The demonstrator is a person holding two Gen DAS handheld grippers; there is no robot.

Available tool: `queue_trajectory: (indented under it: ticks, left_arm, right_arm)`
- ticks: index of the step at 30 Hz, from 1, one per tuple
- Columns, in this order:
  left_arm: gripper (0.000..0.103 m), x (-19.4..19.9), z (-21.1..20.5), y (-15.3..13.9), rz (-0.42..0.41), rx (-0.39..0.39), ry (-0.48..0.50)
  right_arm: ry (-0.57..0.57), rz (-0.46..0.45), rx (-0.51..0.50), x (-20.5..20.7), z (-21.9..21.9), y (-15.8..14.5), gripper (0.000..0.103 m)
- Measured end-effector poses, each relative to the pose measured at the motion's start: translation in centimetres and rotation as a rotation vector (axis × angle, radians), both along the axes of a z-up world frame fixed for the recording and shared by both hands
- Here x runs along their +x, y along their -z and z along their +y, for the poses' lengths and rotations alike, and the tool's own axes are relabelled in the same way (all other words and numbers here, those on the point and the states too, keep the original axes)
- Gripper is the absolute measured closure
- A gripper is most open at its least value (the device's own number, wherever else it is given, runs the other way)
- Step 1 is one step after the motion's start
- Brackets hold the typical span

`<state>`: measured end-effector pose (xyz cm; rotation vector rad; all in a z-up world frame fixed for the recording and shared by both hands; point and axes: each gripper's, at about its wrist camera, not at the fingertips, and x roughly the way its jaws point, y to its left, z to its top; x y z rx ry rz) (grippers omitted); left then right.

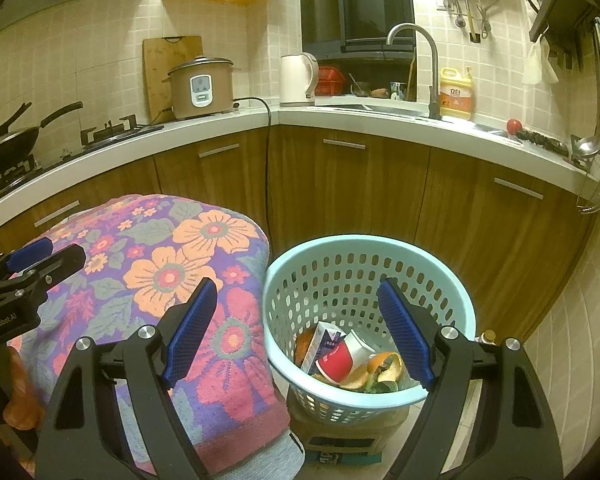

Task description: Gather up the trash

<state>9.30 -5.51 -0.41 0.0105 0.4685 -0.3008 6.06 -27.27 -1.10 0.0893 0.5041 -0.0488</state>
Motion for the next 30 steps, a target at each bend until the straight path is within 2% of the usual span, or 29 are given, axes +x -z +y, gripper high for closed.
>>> queue_trajectory:
  ticks: [30]
  left_arm:
    - [0.016, -0.15, -0.05, -0.19, 0.000, 0.000, -0.011]
  right_arm:
    - [-0.001, 0.000, -0.023, -0.27, 0.32, 0.16, 0.024]
